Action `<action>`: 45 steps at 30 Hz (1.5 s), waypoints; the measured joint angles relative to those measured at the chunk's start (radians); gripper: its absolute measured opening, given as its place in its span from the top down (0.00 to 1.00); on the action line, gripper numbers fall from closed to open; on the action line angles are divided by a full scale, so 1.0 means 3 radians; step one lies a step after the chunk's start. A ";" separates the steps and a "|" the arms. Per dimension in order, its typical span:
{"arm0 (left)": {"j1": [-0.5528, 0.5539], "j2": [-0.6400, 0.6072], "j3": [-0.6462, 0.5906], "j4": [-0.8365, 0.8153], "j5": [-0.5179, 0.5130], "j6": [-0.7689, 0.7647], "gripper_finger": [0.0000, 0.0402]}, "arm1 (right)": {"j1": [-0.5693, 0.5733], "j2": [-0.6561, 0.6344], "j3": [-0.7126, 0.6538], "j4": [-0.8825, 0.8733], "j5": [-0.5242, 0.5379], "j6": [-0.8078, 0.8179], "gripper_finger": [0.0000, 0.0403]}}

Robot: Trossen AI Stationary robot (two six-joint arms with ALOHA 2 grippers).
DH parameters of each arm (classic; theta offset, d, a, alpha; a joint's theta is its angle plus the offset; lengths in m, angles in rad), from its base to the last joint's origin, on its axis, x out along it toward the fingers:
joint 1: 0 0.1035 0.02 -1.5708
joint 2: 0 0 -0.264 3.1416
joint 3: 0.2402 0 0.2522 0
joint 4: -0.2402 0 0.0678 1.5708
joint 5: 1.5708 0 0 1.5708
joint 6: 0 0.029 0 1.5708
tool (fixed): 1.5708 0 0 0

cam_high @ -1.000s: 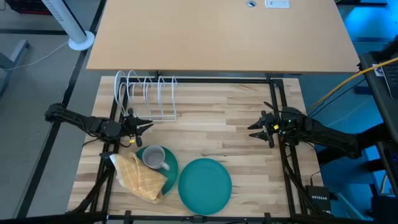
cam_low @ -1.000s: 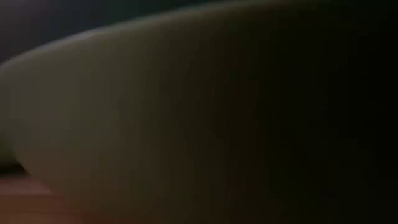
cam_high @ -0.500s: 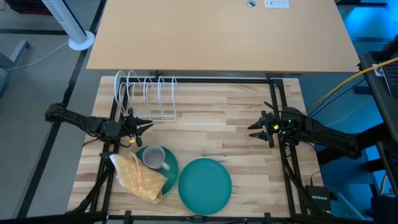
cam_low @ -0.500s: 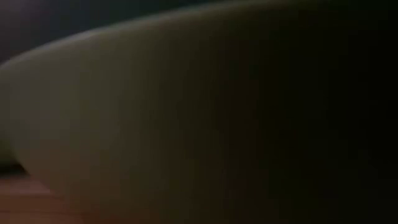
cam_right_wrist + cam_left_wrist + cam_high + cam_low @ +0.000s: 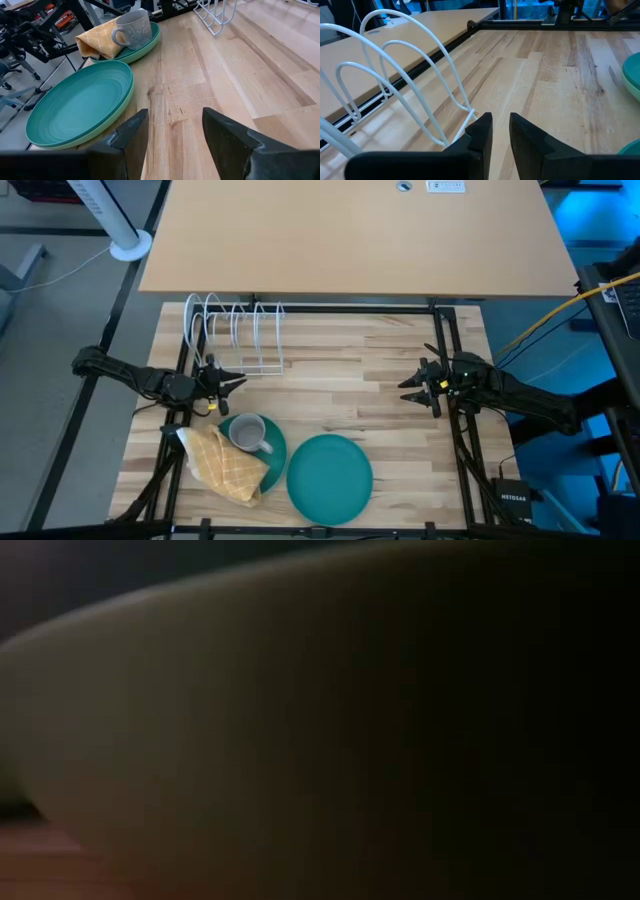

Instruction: Sort dishes

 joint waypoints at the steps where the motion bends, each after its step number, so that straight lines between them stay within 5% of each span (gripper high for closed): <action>1: -0.0001 0.0000 0.0001 0.0001 0.0000 0.0000 0.85 | 0.0000 0.0000 0.0000 0.0000 0.0000 0.0001 0.53; 9: 0.0000 0.0000 -0.0001 0.0000 -0.0001 0.0000 0.85 | 0.0000 0.0001 0.0000 0.0078 0.0200 0.0022 0.53; 26: 0.0000 0.0000 0.0000 0.0000 -0.0001 0.0000 0.85 | 0.0005 0.0195 -0.0001 0.1415 0.0359 0.1641 0.53; 34: 0.0001 0.0000 0.0000 0.0000 -0.0001 0.0000 0.85 | 0.0005 0.0993 -0.0001 0.1635 0.0393 0.2082 0.53; 45: 0.0001 0.0000 -0.0001 0.0001 -0.0001 0.0000 0.85 | 0.0005 0.2657 0.0101 0.3326 0.0063 0.2096 0.53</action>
